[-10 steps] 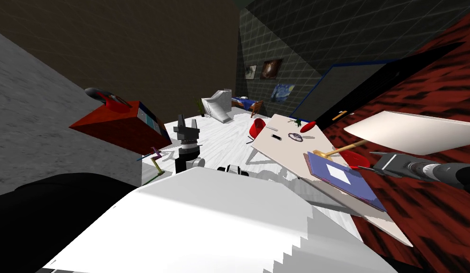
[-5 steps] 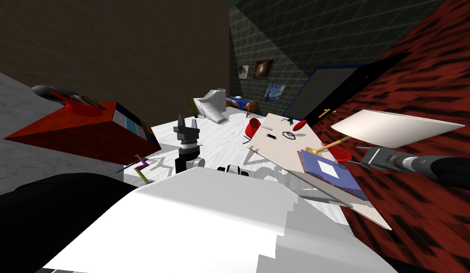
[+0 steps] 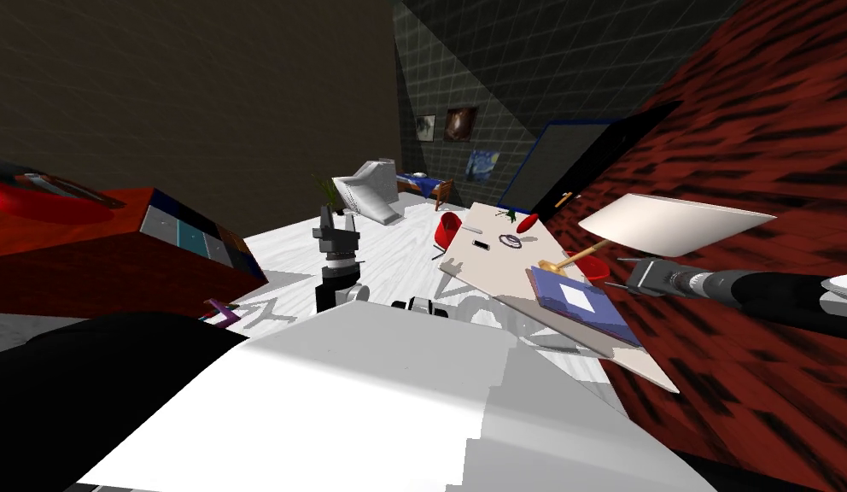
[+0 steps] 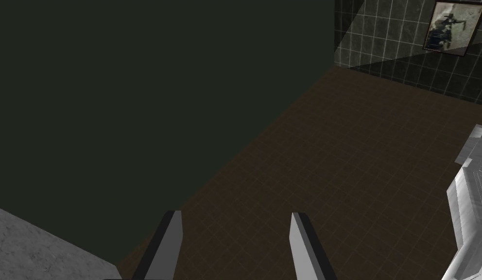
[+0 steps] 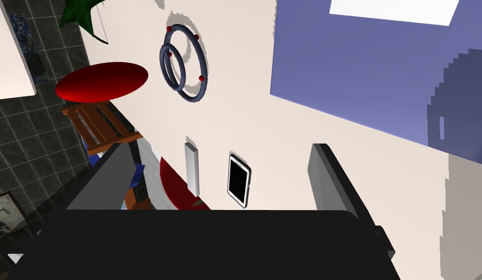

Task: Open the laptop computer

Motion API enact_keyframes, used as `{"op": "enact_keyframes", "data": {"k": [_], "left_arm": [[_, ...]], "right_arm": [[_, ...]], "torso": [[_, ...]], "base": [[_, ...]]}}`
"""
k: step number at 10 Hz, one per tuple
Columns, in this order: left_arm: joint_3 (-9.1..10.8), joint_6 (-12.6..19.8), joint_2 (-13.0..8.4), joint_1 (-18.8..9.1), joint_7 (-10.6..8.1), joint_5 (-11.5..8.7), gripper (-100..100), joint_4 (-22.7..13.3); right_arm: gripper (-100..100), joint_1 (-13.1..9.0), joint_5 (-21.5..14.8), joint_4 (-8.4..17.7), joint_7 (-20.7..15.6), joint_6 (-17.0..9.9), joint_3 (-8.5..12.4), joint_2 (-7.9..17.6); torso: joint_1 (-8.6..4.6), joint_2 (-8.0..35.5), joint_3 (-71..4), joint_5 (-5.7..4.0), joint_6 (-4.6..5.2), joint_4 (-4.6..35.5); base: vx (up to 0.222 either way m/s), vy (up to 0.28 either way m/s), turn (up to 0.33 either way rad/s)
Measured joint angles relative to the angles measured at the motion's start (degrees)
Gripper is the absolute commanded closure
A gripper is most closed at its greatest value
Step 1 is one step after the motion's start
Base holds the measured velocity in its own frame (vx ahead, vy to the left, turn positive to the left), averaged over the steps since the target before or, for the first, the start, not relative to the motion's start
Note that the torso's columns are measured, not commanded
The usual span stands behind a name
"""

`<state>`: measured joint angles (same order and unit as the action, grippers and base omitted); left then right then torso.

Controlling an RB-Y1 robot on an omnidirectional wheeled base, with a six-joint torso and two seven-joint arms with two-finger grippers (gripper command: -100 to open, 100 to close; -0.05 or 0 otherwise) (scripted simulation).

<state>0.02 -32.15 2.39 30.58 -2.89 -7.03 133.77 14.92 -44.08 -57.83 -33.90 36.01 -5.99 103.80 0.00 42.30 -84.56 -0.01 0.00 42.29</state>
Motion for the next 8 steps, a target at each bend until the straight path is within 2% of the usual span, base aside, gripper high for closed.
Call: {"op": "enact_keyframes", "data": {"k": [2,3,4,6,8], "left_arm": [[0.00,0.00,0.00,-0.01,0.00,0.00,0,0.00],[0.00,0.00,0.00,0.00,0.00,0.00,0,0.00],[0.00,0.00,0.00,-0.01,0.00,0.00,0,0.00],[0.00,0.00,0.00,0.00,0.00,0.00,0,0.00],[0.00,0.00,0.00,-0.01,0.00,0.00,0,0.00]], "right_arm": [[-100,0.38,2.19,-2.32,-1.26,-1.12,-0.97,0.83],[-100,-0.15,2.54,-3.88,-1.03,-1.91,-2.08,1.24],[-100,-1.86,1.60,-4.63,-0.37,-2.12,-3.31,1.05],[-100,1.58,4.91,-7.08,-1.38,-3.69,-2.43,2.41],[-100,1.34,5.22,-7.26,-1.13,-3.31,-2.28,3.39]], "torso": [[0.04,0.02,0.00,0.02,-0.07,0.00],[0.00,-0.01,-0.01,0.01,0.01,0.00],[-0.02,0.04,0.02,-0.01,-0.03,0.01],[0.01,0.03,0.04,0.01,0.06,0.03],[0.00,0.06,0.03,0.02,0.00,0.03]], "base": [[0.093,-0.005,-0.134],[0.073,-0.009,-0.089],[0.025,-0.005,0.013],[0.048,-0.001,-0.114],[0.010,-0.013,-0.077]]}}
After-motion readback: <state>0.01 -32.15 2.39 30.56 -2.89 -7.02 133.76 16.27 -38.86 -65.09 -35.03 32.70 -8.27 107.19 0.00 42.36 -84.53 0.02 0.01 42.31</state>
